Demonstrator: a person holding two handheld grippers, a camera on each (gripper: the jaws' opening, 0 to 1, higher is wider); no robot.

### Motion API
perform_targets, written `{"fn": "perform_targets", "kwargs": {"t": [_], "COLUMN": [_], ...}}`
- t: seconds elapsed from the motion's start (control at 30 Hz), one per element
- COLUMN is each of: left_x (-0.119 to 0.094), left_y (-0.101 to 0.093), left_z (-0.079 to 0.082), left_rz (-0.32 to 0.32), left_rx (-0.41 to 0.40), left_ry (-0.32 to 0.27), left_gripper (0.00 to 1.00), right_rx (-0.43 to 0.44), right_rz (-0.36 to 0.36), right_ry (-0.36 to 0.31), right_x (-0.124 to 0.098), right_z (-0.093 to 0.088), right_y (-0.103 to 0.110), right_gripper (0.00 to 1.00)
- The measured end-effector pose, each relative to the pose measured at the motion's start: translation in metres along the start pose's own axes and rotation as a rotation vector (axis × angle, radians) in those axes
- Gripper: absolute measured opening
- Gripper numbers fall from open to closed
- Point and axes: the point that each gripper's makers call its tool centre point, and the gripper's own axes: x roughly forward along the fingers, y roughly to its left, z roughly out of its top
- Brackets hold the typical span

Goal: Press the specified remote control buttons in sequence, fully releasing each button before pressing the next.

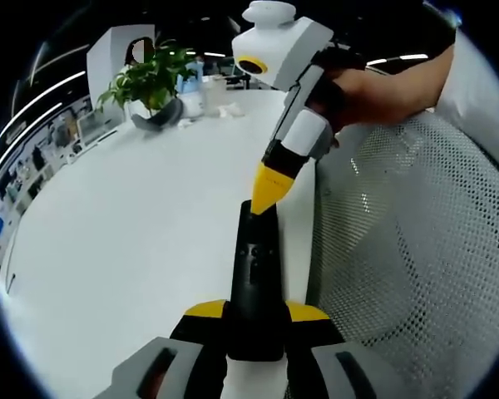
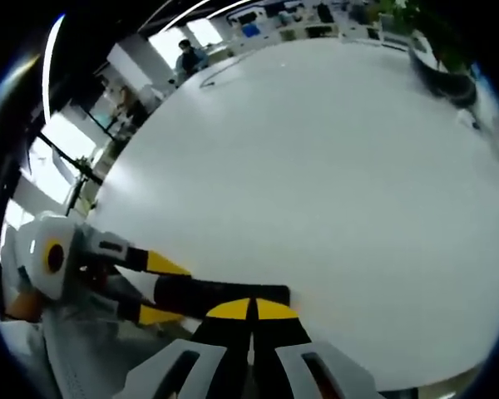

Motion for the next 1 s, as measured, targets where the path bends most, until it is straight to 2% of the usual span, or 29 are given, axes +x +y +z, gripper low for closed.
{"fn": "perform_targets", "kwargs": {"t": [0.17, 0.3, 0.47, 0.63, 0.83, 1.0], "left_x": [0.000, 0.000, 0.000, 0.000, 0.000, 0.000], "left_y": [0.000, 0.000, 0.000, 0.000, 0.000, 0.000], "left_z": [0.000, 0.000, 0.000, 0.000, 0.000, 0.000], "left_rz": [0.001, 0.001, 0.001, 0.001, 0.001, 0.001], "left_rx": [0.000, 0.001, 0.001, 0.001, 0.001, 0.001], "left_ry": [-0.001, 0.000, -0.001, 0.000, 0.000, -0.001], "left_gripper": [0.25, 0.25, 0.25, 0.25, 0.25, 0.25], "right_rx": [0.019, -0.018, -0.048, -0.043, -0.013, -0.023], "right_rz": [0.005, -0.006, 0.022, 0.016, 0.027, 0.026], "right_ry": [0.005, 0.008, -0.009, 0.018, 0.007, 0.003], "right_x": [0.000, 0.001, 0.002, 0.005, 0.004, 0.004], "right_z": [0.000, 0.001, 0.004, -0.001, 0.000, 0.000], "right_y": [0.001, 0.004, 0.011, 0.008, 0.008, 0.009], "right_gripper": [0.00, 0.00, 0.00, 0.00, 0.00, 0.00]}}
